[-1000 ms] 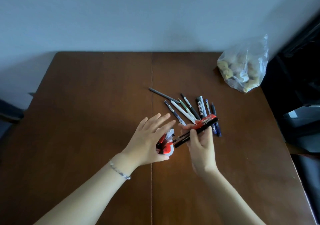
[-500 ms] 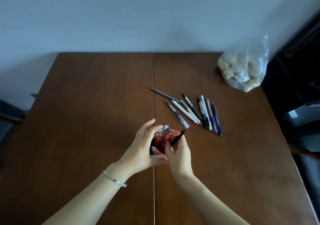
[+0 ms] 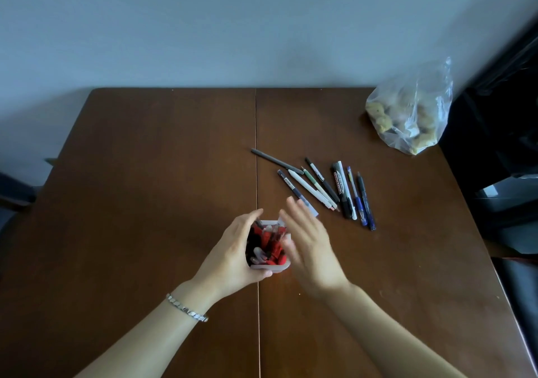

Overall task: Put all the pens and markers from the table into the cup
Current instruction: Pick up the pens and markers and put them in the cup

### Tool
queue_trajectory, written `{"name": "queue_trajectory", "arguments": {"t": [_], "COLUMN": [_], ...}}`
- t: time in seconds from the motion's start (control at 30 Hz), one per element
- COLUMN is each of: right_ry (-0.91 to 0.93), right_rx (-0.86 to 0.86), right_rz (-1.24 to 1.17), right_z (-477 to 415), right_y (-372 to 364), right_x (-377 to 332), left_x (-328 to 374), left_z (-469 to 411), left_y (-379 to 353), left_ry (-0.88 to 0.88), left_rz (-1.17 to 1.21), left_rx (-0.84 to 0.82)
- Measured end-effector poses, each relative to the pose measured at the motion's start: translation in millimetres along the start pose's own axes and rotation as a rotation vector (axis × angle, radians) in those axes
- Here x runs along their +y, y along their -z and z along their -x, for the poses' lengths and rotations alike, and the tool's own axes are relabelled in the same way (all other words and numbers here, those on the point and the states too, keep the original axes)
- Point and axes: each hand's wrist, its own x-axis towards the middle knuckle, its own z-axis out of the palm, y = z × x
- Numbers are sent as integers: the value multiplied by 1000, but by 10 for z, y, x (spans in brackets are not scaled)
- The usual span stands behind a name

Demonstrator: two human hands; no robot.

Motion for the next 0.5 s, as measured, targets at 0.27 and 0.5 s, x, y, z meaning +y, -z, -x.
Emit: {"name": "queue_trajectory", "arguments": {"t": [0.27,0.5], "right_ry": [-595,-525], "right_rx": [-69,-149], "right_rz": [285,545], "right_z": [-569,-693], "right_y": [29,-189], "right_x": [736,843], "left_x": [-2,-8], "left_z": [-128,-133], "left_y": [-2,-5], "left_ry": [49,70], "left_rz": [-7,-30], "left_rx": [36,35]}}
